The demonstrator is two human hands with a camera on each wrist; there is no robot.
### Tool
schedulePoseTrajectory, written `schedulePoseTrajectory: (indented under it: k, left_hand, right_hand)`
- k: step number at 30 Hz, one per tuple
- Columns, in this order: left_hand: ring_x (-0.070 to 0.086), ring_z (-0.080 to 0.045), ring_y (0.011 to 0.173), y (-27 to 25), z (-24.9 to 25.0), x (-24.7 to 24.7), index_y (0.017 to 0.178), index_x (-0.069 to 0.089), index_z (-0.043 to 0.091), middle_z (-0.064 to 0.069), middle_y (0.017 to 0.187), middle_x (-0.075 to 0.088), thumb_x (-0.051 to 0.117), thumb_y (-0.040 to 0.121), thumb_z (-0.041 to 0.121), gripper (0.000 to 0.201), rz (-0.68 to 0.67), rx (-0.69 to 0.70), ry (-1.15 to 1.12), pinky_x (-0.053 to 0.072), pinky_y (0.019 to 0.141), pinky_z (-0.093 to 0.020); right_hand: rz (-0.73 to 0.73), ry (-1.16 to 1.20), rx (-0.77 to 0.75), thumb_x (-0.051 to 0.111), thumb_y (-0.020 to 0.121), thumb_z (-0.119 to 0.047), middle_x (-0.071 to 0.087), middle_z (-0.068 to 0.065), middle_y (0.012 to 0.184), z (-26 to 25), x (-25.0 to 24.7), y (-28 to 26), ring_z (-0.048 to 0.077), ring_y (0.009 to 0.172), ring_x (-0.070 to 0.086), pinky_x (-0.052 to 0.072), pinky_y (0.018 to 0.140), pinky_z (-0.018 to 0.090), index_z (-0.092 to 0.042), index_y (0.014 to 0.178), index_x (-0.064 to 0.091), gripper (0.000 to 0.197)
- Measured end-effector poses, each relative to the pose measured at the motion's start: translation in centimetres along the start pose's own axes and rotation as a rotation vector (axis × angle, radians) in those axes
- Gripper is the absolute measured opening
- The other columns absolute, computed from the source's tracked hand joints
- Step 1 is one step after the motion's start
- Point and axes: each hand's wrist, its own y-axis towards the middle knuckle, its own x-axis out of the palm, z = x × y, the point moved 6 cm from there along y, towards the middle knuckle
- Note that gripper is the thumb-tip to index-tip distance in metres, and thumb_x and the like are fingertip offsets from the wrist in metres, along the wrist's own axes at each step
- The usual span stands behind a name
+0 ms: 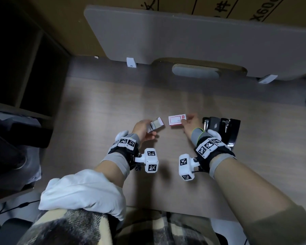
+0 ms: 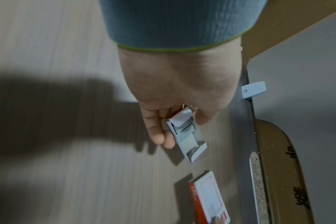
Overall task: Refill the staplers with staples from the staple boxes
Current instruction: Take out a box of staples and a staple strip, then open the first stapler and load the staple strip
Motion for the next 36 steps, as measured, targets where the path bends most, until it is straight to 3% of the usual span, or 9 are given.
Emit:
schedulePoseTrajectory:
  k: [4,9,16,19,22,28,30,32,36]
  left_hand:
    - [0.072,-0.022,0.058,0.5,-0.7,-0.9,0.121,0.054,0.001,-0.022,0.099,0.068,0.046,0.101,0.013,0.024,0.009,0.050,0.041,0.058,0.055,-0.026]
    - [0.071,-0.023,0.053,0.7,-0.2,-1.6,0.099,0.058,0.007,-0.022,0.110,0.065,0.066,0.093,0.017,0.014,0.109,0.116,0.059,0.060,0.051,-0.027]
    - [0.069,-0.028,0.074,-0.5,2.5,-2.6,0.118,0.067,0.023,-0.015,0.115,0.059,0.063,0.085,0.048,0.042,0.268,0.230,0.359,0.057,0.043,-0.031]
    - [0.069,-0.030,0.083,-0.6,3.0,-2.2,0.105,0.069,0.026,-0.013,0.114,0.062,0.060,0.075,0.049,0.039,0.302,0.254,0.387,0.062,0.062,-0.039]
    - [0.069,-0.027,0.086,-0.5,3.2,-0.8,0.089,0.068,0.028,-0.002,0.097,0.072,0.056,0.071,0.044,0.028,0.307,0.258,0.383,0.059,0.079,-0.043]
    - [0.059,-0.017,0.051,-0.7,2.3,4.3,0.082,0.067,0.021,-0.008,0.076,0.072,0.060,0.086,0.022,0.008,0.152,0.260,0.344,0.044,0.048,-0.022]
    - [0.058,-0.009,0.041,-1.0,1.6,5.7,0.088,0.065,0.018,-0.002,0.069,0.067,0.059,0.090,0.019,0.007,0.101,0.251,0.344,0.046,0.046,-0.021]
    - [0.055,-0.003,0.036,-1.5,0.9,6.8,0.091,0.063,0.017,-0.001,0.067,0.064,0.060,0.092,0.018,0.004,0.068,0.240,0.325,0.047,0.044,-0.021]
    - [0.061,-0.009,0.045,-2.8,0.5,8.4,0.109,0.060,0.014,-0.006,0.083,0.070,0.055,0.097,0.025,0.017,-0.009,0.200,0.257,0.054,0.058,-0.028]
  right_hand:
    - [0.006,-0.162,-0.001,0.063,0.088,-0.030,0.056,0.011,0.130,-0.2,-0.2,-0.1,0.031,0.120,0.053,0.041,0.097,0.034,-0.014,0.138,0.042,0.056]
    - [0.010,-0.210,-0.038,0.063,0.088,-0.028,0.050,0.009,0.140,-0.7,-0.7,-0.1,0.031,0.126,0.049,0.041,0.100,0.036,-0.018,0.139,0.041,0.057]
    - [0.103,-0.370,-0.170,0.066,0.083,-0.028,0.057,0.004,0.132,-2.5,-2.6,-0.6,0.028,0.123,0.050,0.041,0.099,0.035,-0.023,0.131,0.049,0.051]
    - [0.249,-0.608,-0.162,0.068,0.078,-0.032,0.054,0.007,0.129,-2.8,-5.0,-1.1,0.031,0.122,0.042,0.035,0.099,0.041,-0.026,0.127,0.050,0.053]
    - [0.345,-0.623,-0.019,0.064,0.085,-0.024,0.046,0.017,0.134,-0.7,-6.8,-0.8,0.033,0.124,0.039,0.030,0.100,0.042,-0.014,0.129,0.043,0.050]
    - [0.298,-0.549,0.055,0.068,0.086,-0.016,0.044,0.019,0.135,2.3,-8.3,-0.6,0.039,0.117,0.050,0.045,0.088,0.044,-0.004,0.133,0.038,0.058]
    - [0.233,-0.544,0.060,0.076,0.079,-0.023,0.046,0.018,0.131,2.7,-8.6,-0.9,0.038,0.110,0.055,0.047,0.085,0.042,-0.002,0.131,0.041,0.066]
    - [0.206,-0.541,0.034,0.078,0.075,-0.026,0.057,0.016,0.119,2.7,-9.2,-1.1,0.035,0.096,0.063,0.051,0.077,0.037,-0.003,0.116,0.055,0.052]
    - [0.080,-0.419,-0.098,0.075,0.071,-0.023,0.068,0.001,0.101,2.0,-10.0,-2.7,0.030,0.092,0.065,0.050,0.074,0.029,-0.027,0.114,0.061,0.046]
